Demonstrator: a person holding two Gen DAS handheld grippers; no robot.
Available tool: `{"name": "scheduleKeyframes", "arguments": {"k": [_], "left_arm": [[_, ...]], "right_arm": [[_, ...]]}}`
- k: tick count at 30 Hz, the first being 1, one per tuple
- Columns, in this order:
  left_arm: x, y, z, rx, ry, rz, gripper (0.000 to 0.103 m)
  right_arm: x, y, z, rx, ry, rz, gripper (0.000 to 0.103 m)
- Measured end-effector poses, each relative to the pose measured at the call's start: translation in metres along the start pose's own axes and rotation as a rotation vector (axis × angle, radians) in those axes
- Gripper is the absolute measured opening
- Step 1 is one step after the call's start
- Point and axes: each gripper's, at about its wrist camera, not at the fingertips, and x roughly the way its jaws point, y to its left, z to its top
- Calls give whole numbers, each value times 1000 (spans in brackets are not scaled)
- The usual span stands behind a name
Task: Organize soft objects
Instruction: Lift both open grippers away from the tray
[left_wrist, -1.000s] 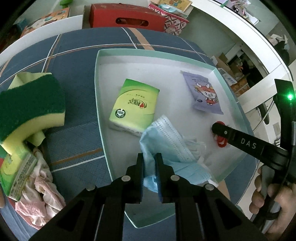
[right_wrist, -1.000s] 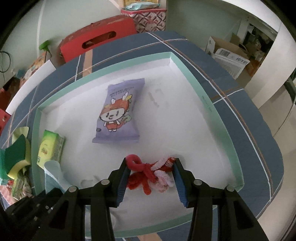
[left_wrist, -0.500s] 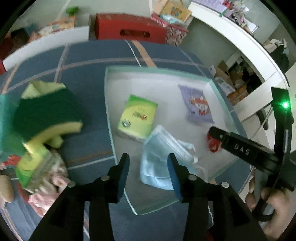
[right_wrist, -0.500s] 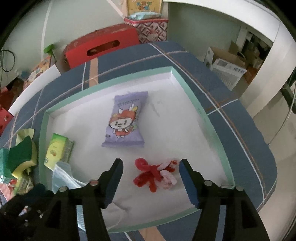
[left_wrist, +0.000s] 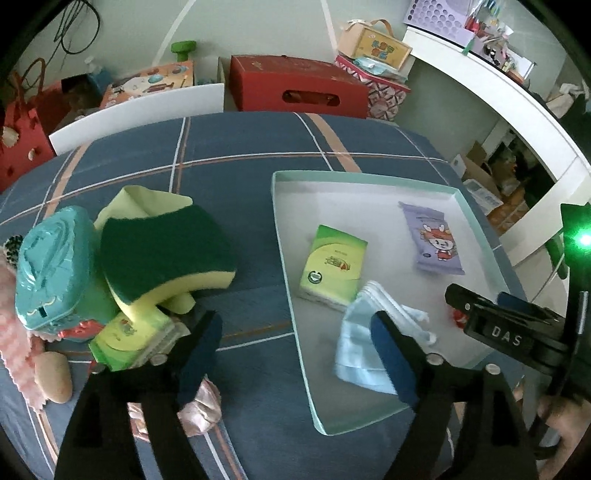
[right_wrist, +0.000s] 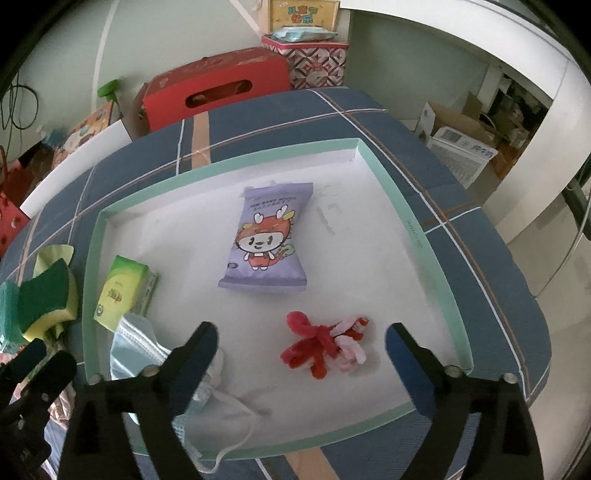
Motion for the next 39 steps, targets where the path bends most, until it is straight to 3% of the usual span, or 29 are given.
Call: {"name": "scheduleKeyframes", "arguments": {"k": [2,4,25,32,39], "left_arm": [[0,0,-1,9,-12,29,86],[0,1,-1,12,-22,60,99],[-17,9,1,11,-40,96,100],[-40,22,0,0,-46,114,100],[-73,59,-6,-73,-83,143,100]], "right_arm": [[0,0,0,-1,0,2,103],[2,1,-1,-4,7,6,103],[-11,17,0,-42,-32,24,103],[-24,49,-5,-115,-61,93,103],[-42,89,-12,-186,-80,262,103]]}}
